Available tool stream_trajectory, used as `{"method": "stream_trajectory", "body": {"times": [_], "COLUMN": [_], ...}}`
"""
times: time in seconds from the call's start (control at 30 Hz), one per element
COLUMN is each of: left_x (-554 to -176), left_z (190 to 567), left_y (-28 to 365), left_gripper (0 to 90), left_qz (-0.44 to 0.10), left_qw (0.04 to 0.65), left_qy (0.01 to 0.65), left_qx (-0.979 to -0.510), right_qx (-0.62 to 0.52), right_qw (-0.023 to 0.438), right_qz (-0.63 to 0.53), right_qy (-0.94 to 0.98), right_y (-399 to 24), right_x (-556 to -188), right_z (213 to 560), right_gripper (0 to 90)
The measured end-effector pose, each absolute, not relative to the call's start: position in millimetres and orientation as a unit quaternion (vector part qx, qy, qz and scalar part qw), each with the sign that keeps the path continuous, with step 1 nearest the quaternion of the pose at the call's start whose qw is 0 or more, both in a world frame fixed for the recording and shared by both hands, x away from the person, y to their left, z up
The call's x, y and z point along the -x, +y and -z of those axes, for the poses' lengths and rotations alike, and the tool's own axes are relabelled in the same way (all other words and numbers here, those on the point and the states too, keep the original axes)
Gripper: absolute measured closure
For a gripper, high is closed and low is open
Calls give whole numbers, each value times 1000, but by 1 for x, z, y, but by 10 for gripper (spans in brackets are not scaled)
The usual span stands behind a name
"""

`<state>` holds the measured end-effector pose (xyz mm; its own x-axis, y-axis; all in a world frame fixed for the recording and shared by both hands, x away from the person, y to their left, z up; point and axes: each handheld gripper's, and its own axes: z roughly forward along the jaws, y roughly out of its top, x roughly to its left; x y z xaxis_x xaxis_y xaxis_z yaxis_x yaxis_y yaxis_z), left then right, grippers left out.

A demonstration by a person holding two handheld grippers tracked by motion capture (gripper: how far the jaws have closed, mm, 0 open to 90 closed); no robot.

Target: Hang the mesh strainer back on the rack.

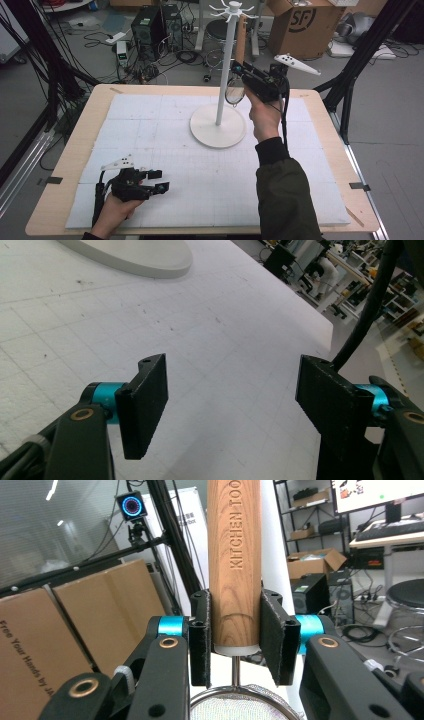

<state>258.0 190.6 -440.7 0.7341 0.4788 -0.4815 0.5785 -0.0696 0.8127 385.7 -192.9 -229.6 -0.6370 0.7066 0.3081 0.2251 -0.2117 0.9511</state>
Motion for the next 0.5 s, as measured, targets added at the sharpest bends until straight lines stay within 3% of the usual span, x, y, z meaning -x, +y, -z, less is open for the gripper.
{"method": "stream_trajectory", "body": {"times": [0.2,0.33,0.5], "left_x": [-258,-258,-258], "left_z": [441,441,441], "left_y": [190,190,190], "left_gripper": [297,297,297], "left_qz": [42,41,42], "left_qw": [577,577,577], "left_qy": [361,359,359], "left_qx": [-731,-732,-733], "right_qx": [-388,-397,-406], "right_qw": [166,148,138], "right_qz": [-678,-684,-679], "right_qy": [601,594,596], "right_y": [-193,-195,-197], "right_x": [-387,-390,-393], "right_z": [231,233,235], "right_gripper": [672,449,374]}}
